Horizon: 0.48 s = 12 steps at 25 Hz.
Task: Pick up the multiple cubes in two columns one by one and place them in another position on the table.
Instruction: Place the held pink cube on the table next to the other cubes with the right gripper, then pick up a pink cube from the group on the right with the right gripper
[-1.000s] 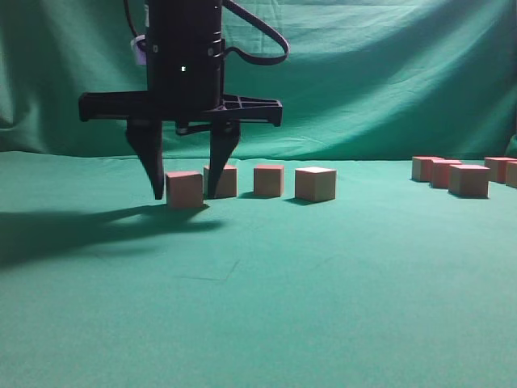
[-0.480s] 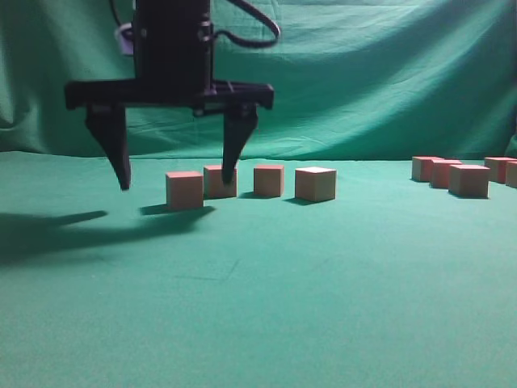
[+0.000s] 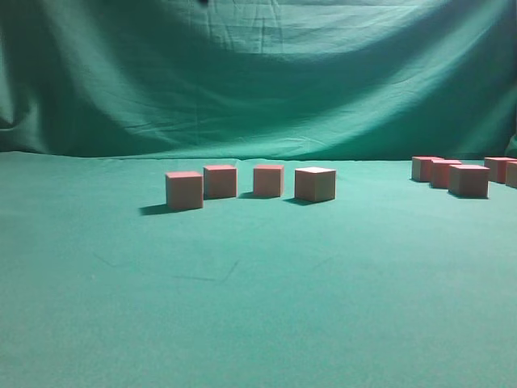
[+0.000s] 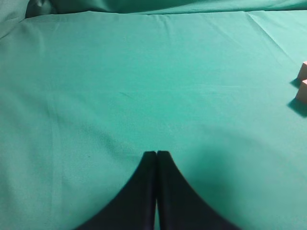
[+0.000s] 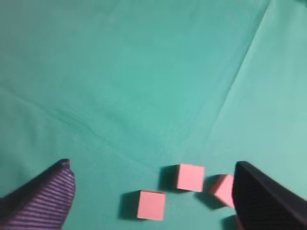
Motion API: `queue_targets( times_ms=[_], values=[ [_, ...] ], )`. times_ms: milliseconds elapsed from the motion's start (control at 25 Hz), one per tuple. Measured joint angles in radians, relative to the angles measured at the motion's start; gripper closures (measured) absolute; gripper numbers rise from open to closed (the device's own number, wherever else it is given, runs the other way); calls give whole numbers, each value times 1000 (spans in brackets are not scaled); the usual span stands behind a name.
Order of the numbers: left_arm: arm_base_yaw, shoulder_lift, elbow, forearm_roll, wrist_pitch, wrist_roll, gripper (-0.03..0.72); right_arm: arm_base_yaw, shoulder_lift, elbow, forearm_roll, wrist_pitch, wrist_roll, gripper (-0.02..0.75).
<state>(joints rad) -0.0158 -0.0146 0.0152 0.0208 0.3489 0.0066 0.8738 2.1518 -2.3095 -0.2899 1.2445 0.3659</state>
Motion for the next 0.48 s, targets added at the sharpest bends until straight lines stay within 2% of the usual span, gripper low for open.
queue_targets(
  times_ms=[120,160,280,360,480],
  values=[
    [0,0,0,0,0,0,688,0,-109,49,-25,6,-58,143],
    [0,0,0,0,0,0,688,0,-144,71,-41,8,-67,186],
    [0,0,0,0,0,0,688,-2,-275,176,-146,10,-71,194],
    [0,0,0,0,0,0,688,-25,-355,257,-175,10,-68,194],
    [0,0,0,0,0,0,688,-106,-477,413,-190,10,-30,194]
  ],
)
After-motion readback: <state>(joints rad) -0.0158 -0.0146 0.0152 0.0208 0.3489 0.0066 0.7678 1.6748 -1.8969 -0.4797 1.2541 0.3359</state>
